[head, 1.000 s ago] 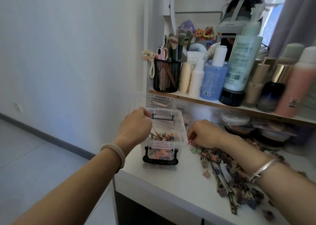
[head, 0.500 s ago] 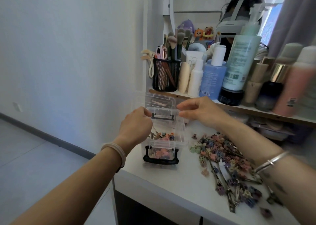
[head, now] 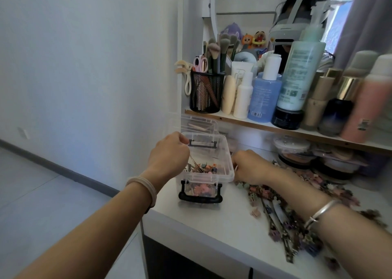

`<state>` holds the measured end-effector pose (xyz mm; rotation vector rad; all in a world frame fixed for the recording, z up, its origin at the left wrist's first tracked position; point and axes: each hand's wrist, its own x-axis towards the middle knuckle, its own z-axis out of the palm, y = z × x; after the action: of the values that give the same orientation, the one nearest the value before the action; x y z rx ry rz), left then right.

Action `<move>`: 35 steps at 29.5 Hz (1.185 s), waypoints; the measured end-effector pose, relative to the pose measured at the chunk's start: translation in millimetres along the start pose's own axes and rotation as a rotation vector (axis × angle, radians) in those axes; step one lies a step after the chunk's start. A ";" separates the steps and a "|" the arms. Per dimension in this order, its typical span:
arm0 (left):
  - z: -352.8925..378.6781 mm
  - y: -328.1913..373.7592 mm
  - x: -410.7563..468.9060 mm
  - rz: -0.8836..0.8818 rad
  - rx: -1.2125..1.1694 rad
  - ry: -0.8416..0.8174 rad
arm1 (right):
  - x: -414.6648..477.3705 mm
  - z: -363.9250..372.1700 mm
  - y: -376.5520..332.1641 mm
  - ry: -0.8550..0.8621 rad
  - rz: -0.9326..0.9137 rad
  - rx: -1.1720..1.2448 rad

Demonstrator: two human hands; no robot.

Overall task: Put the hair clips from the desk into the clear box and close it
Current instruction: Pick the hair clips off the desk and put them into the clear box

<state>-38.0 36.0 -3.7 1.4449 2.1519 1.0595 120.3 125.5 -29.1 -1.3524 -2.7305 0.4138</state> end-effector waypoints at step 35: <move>1.3 1.7 -5.3 0.021 0.014 -0.032 | -18.6 -15.5 1.3 0.154 0.029 0.072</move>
<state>-33.8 32.1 -4.0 1.4838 2.1309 1.0231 135.4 114.9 -13.5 -1.3474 -2.5507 0.3884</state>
